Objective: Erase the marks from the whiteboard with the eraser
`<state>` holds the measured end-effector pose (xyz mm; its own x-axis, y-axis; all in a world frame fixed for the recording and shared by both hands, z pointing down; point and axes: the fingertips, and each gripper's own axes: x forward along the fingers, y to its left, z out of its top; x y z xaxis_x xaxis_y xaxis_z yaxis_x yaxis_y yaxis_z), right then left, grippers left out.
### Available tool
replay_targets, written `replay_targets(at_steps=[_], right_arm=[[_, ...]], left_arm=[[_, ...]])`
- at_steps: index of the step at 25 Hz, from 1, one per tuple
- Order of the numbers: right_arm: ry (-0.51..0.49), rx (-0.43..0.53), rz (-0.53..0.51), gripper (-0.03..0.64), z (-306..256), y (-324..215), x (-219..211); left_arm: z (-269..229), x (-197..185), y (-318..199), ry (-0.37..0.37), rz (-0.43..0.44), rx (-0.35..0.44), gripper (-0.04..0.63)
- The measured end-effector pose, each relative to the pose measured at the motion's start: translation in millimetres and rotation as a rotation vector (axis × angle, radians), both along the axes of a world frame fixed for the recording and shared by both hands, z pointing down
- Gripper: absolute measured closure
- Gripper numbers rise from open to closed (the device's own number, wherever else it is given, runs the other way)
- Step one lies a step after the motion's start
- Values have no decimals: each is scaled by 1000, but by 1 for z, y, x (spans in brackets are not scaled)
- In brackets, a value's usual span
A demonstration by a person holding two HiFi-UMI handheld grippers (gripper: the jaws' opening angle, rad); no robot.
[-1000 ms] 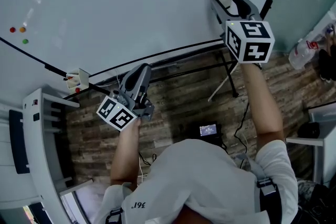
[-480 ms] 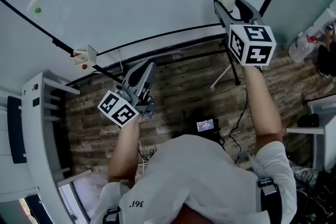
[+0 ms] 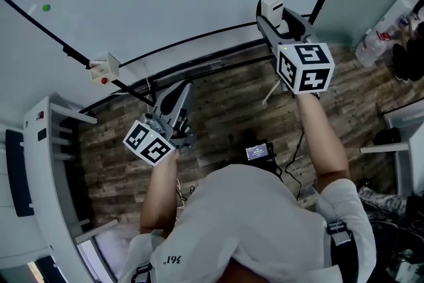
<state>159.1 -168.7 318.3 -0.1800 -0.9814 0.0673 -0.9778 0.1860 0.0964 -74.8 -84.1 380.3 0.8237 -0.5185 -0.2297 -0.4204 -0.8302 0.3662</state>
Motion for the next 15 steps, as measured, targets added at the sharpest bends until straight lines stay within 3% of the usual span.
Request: replay_targets(at_steps=[15], right_arm=[[-96,-49,-37,362,52,92,-45]], left_arm=[[17,-39,58,54,21,-45,586]])
